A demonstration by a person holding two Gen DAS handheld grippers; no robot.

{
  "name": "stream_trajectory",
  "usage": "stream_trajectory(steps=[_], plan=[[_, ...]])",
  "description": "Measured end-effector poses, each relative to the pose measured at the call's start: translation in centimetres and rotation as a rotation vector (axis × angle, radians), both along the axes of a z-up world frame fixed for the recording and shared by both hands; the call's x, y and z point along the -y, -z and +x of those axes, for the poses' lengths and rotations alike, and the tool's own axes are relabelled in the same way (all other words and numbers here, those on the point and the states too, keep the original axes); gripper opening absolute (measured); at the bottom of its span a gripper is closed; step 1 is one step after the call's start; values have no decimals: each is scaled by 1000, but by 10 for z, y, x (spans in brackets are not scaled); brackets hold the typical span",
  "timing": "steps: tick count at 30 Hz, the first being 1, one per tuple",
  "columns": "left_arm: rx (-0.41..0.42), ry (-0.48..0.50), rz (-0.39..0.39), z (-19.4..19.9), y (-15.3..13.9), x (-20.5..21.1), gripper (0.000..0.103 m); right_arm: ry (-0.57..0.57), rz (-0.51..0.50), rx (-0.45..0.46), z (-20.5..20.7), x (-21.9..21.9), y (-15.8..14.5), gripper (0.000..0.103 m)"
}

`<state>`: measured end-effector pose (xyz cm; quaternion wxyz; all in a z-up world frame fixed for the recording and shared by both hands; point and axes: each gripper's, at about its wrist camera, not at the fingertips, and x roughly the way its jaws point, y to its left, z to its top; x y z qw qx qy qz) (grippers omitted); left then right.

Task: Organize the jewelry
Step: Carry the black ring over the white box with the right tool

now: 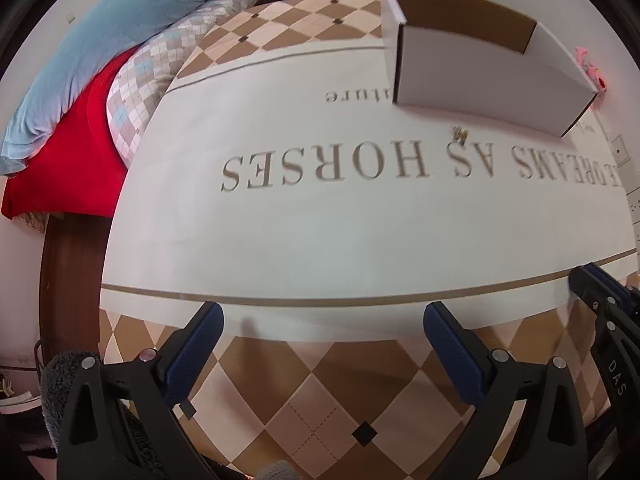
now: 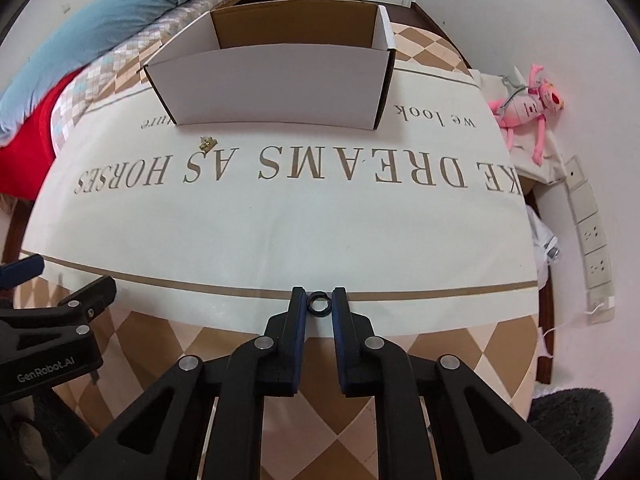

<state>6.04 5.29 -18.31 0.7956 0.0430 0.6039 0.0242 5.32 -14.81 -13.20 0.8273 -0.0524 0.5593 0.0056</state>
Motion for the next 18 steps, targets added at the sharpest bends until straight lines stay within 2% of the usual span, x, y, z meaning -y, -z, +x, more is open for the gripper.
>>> stream_trajectory(steps=[4,7,14,15,18], plan=[[30,13,-21,13,-11,11,102,32,41,25,2,8,-10,13],[59,22,-47,33,-17,22,102,75,62,38,17,24,-16,13],[79,64,-101,76,-9,50,101,174,93,48,53,58,-15,13],[83,74,-99,79,-8,54,99,187,98,47,57,62,-15,13],[86,103,-95,86,-2,64,83,211,110,48,66,72,-12,13]])
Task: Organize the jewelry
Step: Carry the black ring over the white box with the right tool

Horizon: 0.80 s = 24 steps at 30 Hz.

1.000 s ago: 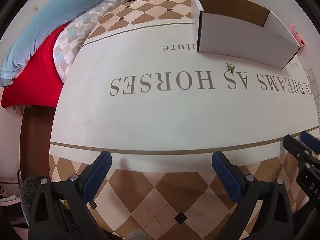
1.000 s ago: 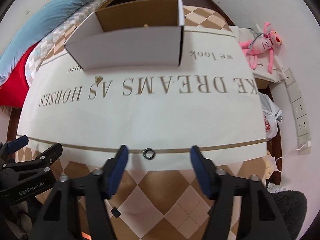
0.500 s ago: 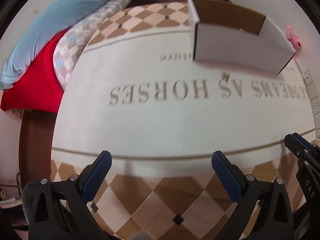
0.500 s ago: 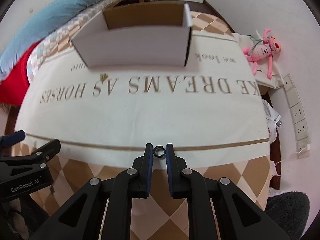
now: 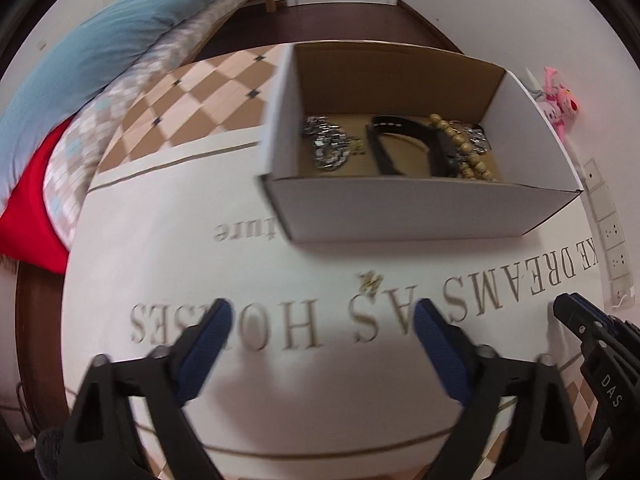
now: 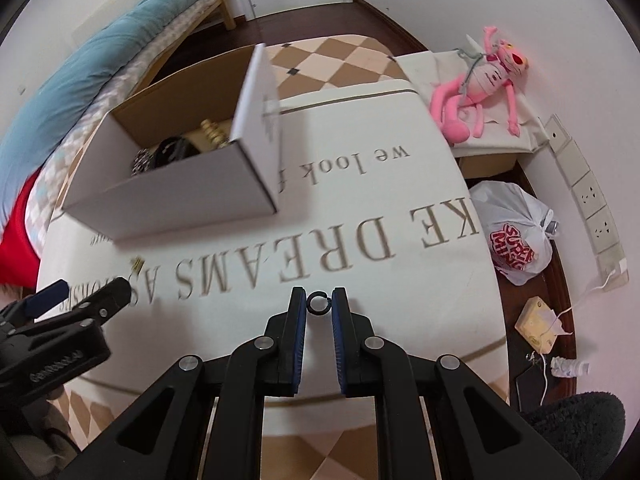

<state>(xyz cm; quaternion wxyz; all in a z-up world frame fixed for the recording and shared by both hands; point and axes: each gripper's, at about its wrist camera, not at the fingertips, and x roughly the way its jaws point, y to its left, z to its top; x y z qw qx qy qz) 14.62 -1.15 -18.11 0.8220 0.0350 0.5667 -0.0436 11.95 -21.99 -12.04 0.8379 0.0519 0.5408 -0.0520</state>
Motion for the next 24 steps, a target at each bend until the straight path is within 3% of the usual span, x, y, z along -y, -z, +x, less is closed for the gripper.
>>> stream_trajectory(steps=[2,6,9,12,14,19,24], plan=[[-3,13,3,3,5,6,78,10,5,-2,4,4,3,13],[-5,36,0,6,11,13,59,23,11,-4,9,11,8,13],[2,40,-1,8,11,16,57,29,12,-2,12,13,8,13],[8,48,-12,10,10,18,44,32,13,-1,14,15,8,13],[8,49,-13,12,10,18,42,34,15,-2,13,16,8,13],[16,71,-31,12,9,22,11,34,12,-2,14,16,8,14],[15,74,-32,4,9,21,11,39,17,-3,12,16,8,14]])
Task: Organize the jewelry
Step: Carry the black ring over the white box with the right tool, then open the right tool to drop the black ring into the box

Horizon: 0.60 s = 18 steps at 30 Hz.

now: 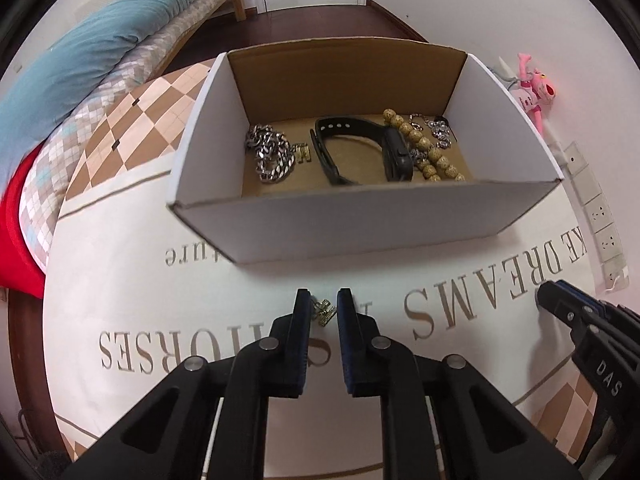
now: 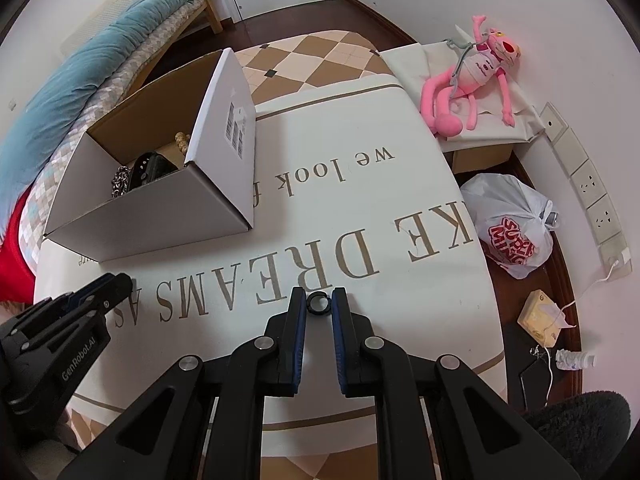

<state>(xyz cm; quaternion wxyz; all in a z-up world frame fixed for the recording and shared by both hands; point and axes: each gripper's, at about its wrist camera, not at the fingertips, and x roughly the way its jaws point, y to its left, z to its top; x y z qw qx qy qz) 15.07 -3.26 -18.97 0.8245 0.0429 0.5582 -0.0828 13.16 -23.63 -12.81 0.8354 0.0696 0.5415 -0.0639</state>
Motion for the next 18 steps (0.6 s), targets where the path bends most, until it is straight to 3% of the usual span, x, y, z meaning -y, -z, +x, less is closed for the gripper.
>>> stream_trajectory(steps=[6,11,15,18], plan=[[-27,-30,-69,-27,-11,-16,11,-8,25,18,-6,-3,-11,13],[-21,-50,-163,-37,-49,-30,10,-37,88,77,-11,-13,-45,13],[31,-53,-214,-4,-90,-37,11,-88,151,141,6,-24,-85,13],[31,-59,-226,35,-104,-40,11,-130,167,156,34,-34,-104,13]])
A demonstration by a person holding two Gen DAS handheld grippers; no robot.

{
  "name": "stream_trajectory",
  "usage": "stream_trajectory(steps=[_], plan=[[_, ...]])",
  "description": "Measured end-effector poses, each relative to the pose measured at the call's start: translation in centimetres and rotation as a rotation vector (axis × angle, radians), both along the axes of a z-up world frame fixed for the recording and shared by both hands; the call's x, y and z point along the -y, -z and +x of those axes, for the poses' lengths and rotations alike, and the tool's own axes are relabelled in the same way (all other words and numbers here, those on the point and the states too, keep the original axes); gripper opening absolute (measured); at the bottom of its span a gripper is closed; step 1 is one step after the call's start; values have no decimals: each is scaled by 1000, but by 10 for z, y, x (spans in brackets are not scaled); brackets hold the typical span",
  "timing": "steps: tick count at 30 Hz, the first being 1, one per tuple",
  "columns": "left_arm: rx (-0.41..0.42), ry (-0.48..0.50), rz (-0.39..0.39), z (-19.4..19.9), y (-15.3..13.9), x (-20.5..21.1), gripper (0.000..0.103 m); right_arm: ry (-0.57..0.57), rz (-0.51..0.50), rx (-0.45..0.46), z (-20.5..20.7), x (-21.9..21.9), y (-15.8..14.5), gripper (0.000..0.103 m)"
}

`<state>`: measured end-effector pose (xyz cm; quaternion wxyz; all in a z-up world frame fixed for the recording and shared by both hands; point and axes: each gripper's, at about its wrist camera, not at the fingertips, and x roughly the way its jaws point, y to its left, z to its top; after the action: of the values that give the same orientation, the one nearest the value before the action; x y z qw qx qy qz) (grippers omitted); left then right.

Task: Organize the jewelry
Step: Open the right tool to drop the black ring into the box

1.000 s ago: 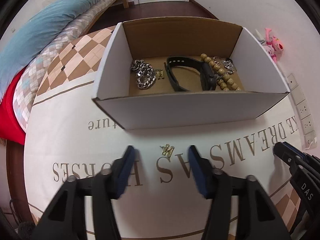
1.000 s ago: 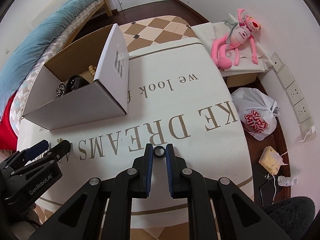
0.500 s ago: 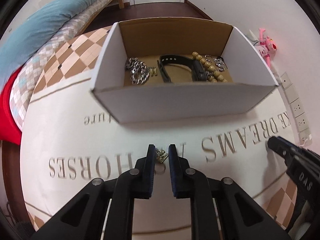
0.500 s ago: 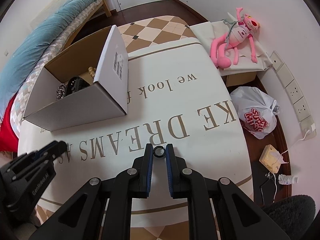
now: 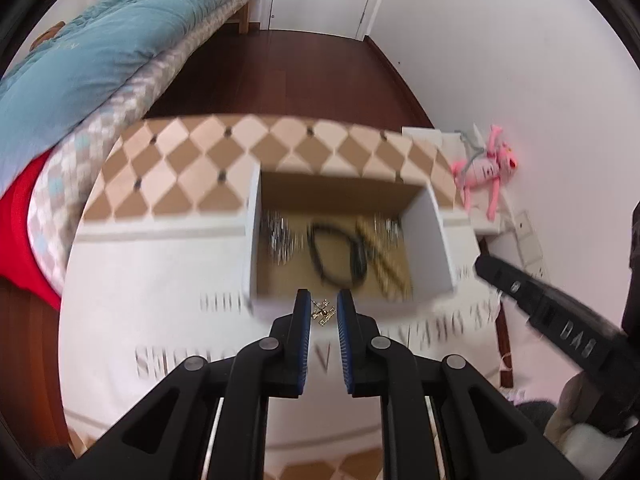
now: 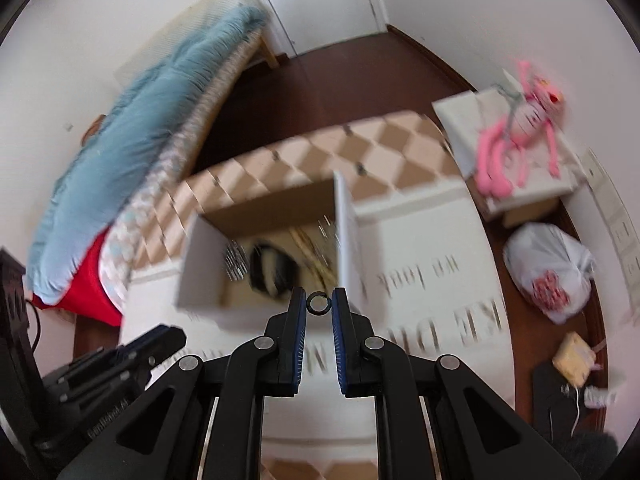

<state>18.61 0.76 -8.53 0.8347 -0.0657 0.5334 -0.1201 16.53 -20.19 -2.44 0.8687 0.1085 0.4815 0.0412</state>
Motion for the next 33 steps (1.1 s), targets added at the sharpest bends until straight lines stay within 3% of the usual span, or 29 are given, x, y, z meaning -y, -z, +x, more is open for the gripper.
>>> stream_trajectory(steps=[4,7,9,11,12,13,15,18,20,21,22,24,26,33], plan=[[-45,13,38,43,5,4,12,-43,-11,-46,44,-9,-1,13],[-63,9,117,56,9,8,13,-67,-48,-104,70,-15,6,14],[-83,15,128,62,13,9,16,-80,-86,-138,83,-17,10,14],[-104,1,140,67,15,8,25,-78,-101,-181,91,-15,16,14],[-101,-4,145,68,15,8,34,-81,-104,-196,93,-13,17,15],[-97,-13,154,69,15,7,53,-80,-104,-200,94,-11,18,17],[-84,-34,175,70,13,3,79,-75,-114,-203,94,-9,15,32],[-78,-49,190,69,10,-2,80,-63,-108,-197,92,-4,11,37],[-78,-57,202,66,10,-4,90,-64,-136,-185,90,-5,7,39],[-78,-63,208,65,11,-6,100,-63,-147,-183,89,-5,6,46],[-78,-70,211,63,12,-8,101,-61,-161,-184,89,-6,6,53],[-74,-86,228,58,15,-11,102,-60,-203,-189,86,-8,8,84],[-74,-99,246,54,19,-14,102,-53,-263,-195,82,-11,12,99],[-90,-102,272,38,33,-14,102,-17,-320,-231,68,-11,33,103]])
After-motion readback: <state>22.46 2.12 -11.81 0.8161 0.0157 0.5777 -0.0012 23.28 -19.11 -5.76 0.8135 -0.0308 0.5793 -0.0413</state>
